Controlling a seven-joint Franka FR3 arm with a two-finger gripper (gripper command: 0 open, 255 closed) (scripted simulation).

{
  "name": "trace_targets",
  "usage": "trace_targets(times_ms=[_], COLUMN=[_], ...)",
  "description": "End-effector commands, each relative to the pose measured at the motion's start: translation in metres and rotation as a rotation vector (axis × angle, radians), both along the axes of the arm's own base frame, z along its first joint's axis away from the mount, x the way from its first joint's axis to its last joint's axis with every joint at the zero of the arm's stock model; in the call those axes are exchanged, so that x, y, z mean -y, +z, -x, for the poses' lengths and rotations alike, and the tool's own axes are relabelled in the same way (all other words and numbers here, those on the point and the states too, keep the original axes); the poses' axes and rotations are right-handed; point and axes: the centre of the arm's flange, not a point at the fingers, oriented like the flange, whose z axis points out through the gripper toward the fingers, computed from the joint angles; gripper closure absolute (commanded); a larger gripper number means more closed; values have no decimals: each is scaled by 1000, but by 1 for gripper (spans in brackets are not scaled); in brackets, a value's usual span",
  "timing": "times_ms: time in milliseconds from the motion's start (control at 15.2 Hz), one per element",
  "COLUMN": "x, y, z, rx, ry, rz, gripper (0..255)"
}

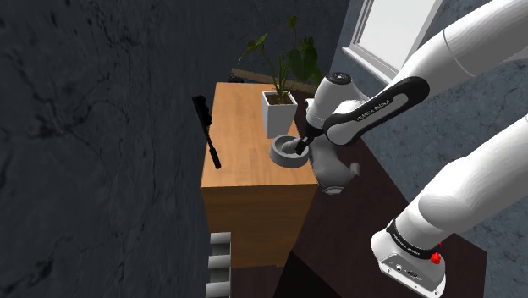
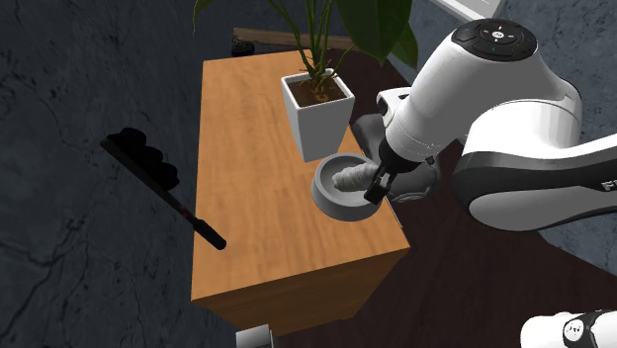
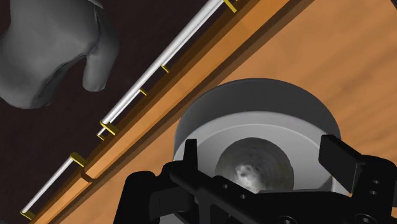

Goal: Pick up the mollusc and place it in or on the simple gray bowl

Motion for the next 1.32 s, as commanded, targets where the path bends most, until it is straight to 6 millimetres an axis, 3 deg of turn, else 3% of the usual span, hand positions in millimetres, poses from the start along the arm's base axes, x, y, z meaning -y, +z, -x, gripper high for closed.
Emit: trace_targets(times_ms=[0, 66, 660, 1122, 1188, 1254], x=[0, 0, 0, 0, 1, 1], y=[0, 0, 0, 37, 31, 31], z=[0, 0, 0, 0, 0, 0], rx=[0, 0, 0, 0, 0, 0], ry=[0, 0, 0, 0, 0, 0], rz=[0, 0, 0, 0, 0, 0], gripper=[0, 255, 255, 255, 255, 0])
